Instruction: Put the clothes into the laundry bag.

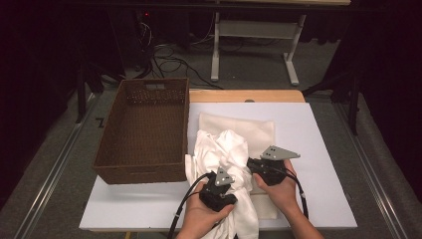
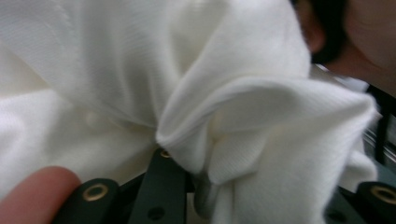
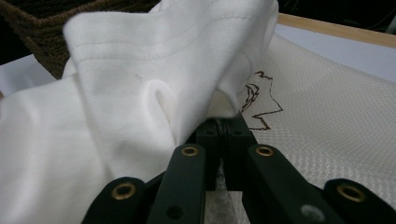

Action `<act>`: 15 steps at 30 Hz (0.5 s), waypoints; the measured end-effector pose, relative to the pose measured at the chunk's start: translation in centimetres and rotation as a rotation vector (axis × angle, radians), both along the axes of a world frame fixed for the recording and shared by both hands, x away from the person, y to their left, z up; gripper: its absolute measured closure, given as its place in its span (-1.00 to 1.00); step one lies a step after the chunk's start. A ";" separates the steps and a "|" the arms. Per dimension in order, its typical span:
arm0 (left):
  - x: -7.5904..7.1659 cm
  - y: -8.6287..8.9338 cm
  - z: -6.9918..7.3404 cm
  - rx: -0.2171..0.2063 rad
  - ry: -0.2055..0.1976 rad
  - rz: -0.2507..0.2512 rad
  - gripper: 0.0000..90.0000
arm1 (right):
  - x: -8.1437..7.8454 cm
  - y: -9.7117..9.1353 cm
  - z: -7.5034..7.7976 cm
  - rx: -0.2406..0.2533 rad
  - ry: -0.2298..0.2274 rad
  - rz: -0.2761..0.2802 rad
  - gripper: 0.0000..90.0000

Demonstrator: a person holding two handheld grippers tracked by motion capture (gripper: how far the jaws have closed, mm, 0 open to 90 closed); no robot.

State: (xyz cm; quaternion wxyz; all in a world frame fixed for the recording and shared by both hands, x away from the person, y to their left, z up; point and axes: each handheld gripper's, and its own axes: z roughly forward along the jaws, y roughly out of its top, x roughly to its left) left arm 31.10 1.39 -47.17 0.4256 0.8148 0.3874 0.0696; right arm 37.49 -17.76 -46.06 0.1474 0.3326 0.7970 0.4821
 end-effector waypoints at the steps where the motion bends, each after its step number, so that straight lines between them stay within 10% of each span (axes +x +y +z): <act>1: 0.1 -0.1 0.1 -0.002 -0.011 0.016 0.70 | -0.1 0.0 0.1 0.008 0.000 0.003 0.97; 7: 0.4 -1.0 1.5 0.021 -0.197 0.151 0.72 | -1.0 -0.7 1.3 0.112 -0.005 0.030 0.98; 10: 1.7 -1.7 -0.7 0.023 -0.054 0.093 0.65 | -1.1 -0.6 0.9 0.038 -0.001 0.026 0.98; 15: 1.4 -0.2 0.3 -0.087 -0.001 -0.008 0.01 | -0.3 -1.7 0.0 0.000 0.018 -0.046 0.97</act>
